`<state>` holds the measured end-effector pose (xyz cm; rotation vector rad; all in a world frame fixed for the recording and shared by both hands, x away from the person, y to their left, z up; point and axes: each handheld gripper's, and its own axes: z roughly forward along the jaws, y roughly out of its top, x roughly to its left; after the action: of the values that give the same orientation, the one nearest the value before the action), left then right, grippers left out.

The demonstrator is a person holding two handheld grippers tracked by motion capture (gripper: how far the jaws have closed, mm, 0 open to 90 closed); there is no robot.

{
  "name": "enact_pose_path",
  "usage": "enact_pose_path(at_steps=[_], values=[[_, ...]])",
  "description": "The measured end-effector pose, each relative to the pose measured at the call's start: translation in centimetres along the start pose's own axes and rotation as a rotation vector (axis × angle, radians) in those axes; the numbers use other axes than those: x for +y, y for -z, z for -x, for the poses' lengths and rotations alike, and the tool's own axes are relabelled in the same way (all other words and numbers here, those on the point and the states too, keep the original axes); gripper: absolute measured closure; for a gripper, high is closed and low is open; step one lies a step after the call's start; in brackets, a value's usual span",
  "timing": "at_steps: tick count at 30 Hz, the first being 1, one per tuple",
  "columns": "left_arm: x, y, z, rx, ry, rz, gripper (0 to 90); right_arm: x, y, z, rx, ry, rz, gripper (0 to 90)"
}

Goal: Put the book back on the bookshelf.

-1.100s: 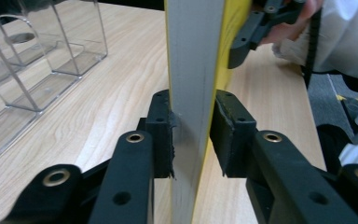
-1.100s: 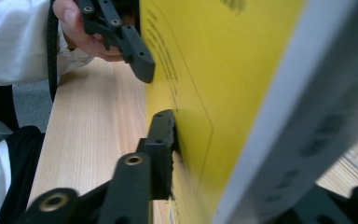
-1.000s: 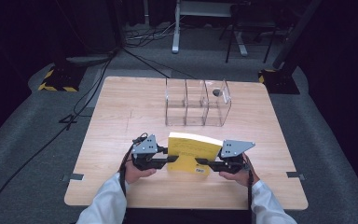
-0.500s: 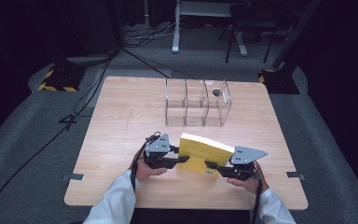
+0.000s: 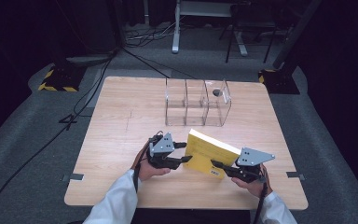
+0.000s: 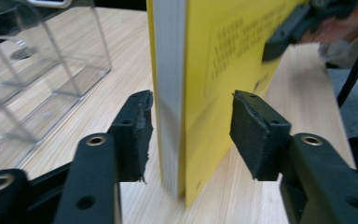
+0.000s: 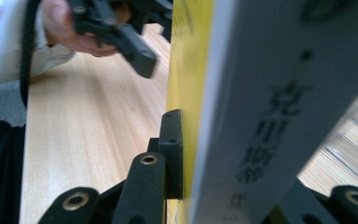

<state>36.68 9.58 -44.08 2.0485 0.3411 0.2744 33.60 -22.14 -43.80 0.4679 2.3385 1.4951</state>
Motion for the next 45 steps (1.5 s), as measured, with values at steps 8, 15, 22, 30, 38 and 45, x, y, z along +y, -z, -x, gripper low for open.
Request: enact_pose_path(at_steps=[8, 15, 22, 30, 38, 45], values=[[-2.2, 2.5, 0.2, 0.103, 0.001, -0.107, 31.3, -0.8, 1.1, 1.3, -0.072, -0.062, 0.007, 76.0], [-5.2, 4.4, -0.1, 0.163, 0.041, -0.208, 18.9, -1.2, 1.8, 1.9, -0.133, -0.084, 0.003, 76.0], [-7.9, 5.9, -0.3, 0.220, 0.101, -0.256, 16.8, -1.3, 2.1, 2.1, -0.157, -0.093, 0.004, 76.0], [-10.4, 7.2, -0.1, 0.250, 0.153, -0.326, 16.7, -1.7, 3.0, 2.3, -0.216, -0.103, -0.003, 76.0], [-11.5, 8.1, -0.4, 0.263, 0.222, -0.318, 16.4, -2.3, 4.0, 3.1, -0.269, -0.135, 0.004, 76.1], [-11.7, 8.1, -0.9, 0.240, 0.261, -0.319, 15.2, -2.7, 4.5, 3.6, -0.319, -0.153, 0.005, 76.3]])
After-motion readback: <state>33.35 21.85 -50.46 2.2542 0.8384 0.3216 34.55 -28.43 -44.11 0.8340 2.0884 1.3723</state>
